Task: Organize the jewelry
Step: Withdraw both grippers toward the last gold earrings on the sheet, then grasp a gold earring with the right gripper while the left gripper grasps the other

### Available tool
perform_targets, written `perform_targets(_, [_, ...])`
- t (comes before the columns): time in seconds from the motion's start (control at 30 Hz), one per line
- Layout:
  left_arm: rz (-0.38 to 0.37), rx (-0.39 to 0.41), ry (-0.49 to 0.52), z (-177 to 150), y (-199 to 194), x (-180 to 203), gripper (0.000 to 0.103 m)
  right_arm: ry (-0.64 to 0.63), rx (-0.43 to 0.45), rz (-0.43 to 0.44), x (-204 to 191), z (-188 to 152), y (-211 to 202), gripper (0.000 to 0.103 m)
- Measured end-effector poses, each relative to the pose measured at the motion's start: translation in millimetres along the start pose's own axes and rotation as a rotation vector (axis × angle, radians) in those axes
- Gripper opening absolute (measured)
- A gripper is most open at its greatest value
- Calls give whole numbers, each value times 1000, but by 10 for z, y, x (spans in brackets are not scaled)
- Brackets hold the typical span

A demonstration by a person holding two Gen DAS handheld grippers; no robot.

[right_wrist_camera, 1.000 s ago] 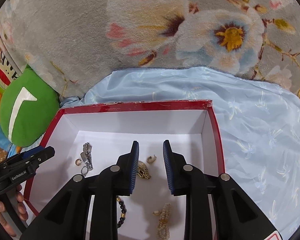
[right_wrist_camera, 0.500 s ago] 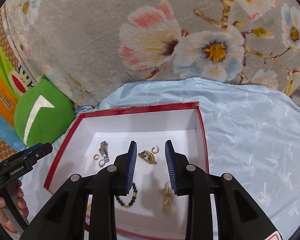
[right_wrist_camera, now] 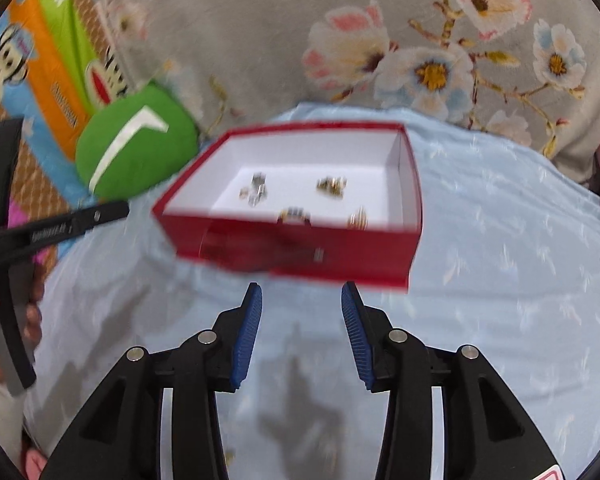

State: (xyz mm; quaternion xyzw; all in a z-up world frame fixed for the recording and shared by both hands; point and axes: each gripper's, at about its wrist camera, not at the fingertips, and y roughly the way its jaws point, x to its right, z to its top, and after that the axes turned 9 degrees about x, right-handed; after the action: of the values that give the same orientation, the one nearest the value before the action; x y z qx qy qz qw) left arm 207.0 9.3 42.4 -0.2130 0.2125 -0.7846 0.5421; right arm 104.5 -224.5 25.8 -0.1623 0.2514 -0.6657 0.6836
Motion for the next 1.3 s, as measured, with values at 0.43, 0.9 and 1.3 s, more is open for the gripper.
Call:
perform_targets(0.43, [24,-168,-51,-1019,-102,39,65,-26,-192,72,-518,-1151,-62,41])
perform_targets(0.9, [61,-197,-65,-1249,-219,-42,65,-124,-208,40,-730,-1342,34,36])
perform_targets(1.3, [50,-208,-81,-1254,-174,-47,65,-102,-209,39,-692,-1340,19,12])
